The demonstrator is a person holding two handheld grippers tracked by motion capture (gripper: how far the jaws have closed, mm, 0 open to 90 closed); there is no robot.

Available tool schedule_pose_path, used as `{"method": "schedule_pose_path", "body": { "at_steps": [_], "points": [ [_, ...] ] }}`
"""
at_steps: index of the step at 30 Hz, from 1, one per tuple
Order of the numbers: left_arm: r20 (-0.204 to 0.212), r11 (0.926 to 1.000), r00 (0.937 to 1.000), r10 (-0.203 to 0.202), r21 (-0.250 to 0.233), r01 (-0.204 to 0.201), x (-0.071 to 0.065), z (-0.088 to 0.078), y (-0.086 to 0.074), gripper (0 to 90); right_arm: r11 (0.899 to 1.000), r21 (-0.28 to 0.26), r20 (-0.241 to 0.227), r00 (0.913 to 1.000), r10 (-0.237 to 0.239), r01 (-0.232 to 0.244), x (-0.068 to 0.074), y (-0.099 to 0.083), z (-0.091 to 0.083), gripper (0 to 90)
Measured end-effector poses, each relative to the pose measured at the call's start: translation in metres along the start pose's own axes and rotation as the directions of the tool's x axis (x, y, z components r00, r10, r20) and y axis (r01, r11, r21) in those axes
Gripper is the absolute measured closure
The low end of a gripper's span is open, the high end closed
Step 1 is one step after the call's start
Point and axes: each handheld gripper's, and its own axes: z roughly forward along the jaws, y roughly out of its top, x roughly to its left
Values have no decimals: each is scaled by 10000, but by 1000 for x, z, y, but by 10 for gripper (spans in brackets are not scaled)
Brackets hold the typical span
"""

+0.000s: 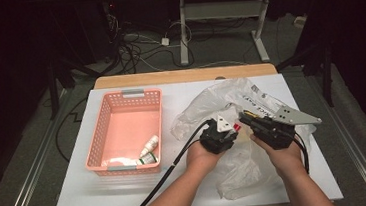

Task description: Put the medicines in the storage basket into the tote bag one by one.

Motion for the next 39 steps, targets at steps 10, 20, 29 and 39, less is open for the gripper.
{"method": "schedule_pose_path", "body": {
  "at_steps": [10,20,29,39],
  "points": [
    [-169,10000,9999,14,55,-13,2,17,0,675,10000,-18,42,10000,55,-55,-1,1,-1,900],
    [-115,9993,9994,-314,209,316,4,25,0,672,10000,29,34,10000,-4,4,-1,0,-1,900],
    [195,9995,9995,-255,176,251,1,14,-2,552,10000,39,71,10000,45,-46,-3,-1,-3,900],
    [813,9990,9965,-173,-393,206,-13,-24,-19,457,9999,130,135,9999,4,-5,-4,-3,-3,900]
  ]
}}
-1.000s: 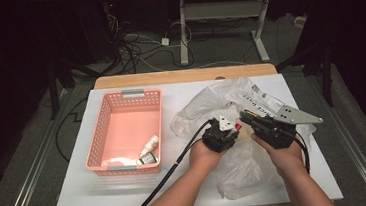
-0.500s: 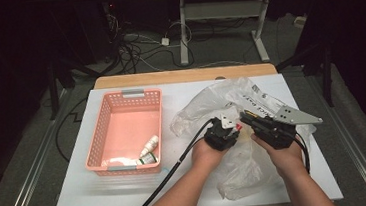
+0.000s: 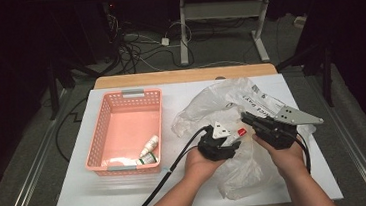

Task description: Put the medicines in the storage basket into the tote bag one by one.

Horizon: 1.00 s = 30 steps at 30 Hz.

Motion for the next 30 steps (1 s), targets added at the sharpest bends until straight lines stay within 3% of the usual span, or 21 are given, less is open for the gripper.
{"method": "schedule_pose_path", "body": {
  "at_steps": [7,17,23,28,30],
  "points": [
    [426,9979,9979,-497,-398,514,-3,-26,-16,333,9999,33,-39,9999,-131,131,2,-1,2,900],
    [465,9992,9982,-383,-118,389,-5,-56,-26,162,9998,19,-110,9997,-216,217,6,-1,2,900],
    [636,9994,9975,-298,-174,310,-9,-85,-27,123,9997,63,-117,9996,-245,246,6,-1,2,900],
    [347,9987,9984,-456,-194,463,-8,-101,-31,0,9996,52,-38,9996,-276,277,6,-1,0,900],
    [184,9981,9986,-489,-377,495,-7,-107,-34,0,9996,51,-26,9996,-272,272,5,-1,0,900]
  ]
}}
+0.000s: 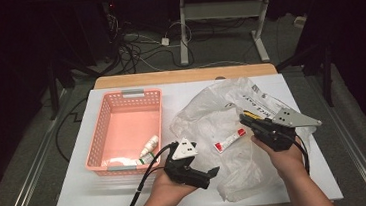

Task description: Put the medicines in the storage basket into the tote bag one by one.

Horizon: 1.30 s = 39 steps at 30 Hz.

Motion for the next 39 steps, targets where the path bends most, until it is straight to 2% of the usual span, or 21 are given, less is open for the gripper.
{"method": "schedule_pose_path", "body": {
  "at_steps": [10,14,20,23,28,34,39],
  "points": [
    [-577,9992,9975,-403,-55,400,12,-26,-3,0,10000,-41,-24,10000,-25,25,-1,0,-1,900],
    [-901,9990,9950,-442,-117,433,18,-37,-3,0,10000,2,-23,10000,-36,36,-1,-1,-2,900],
    [-1389,9985,9889,-535,53,548,31,-49,-8,0,10000,-55,-12,10000,-9,8,-2,1,-3,900],
    [-1820,9986,9821,-493,110,522,38,-57,-9,0,10000,-68,-16,10000,14,-15,-2,1,-4,900],
    [-2132,9961,9730,-882,-130,874,53,-74,-13,0,10000,-51,-36,10000,23,-24,-3,0,-3,900],
    [-2499,9906,9586,-1364,-226,1351,72,-91,-23,0,9999,-83,-8,10000,83,-83,-3,0,-3,900],
    [-2832,9850,9436,-1715,-326,1692,84,-103,-32,0,9999,-77,-8,10000,71,-71,-3,1,-4,900]
  ]
}}
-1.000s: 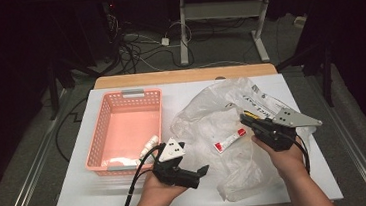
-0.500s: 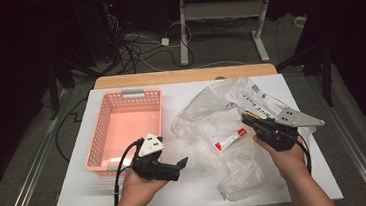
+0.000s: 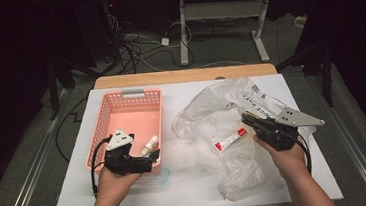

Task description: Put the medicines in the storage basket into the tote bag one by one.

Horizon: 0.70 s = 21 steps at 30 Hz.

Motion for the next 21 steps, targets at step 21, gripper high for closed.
{"method": "schedule_pose_path", "body": {
  "at_steps": [21],
  "points": [
    [-561,9982,9966,-598,-30,597,29,-18,-11,12,10000,33,29,10000,57,-57,0,-1,0,900]
  ]
}}
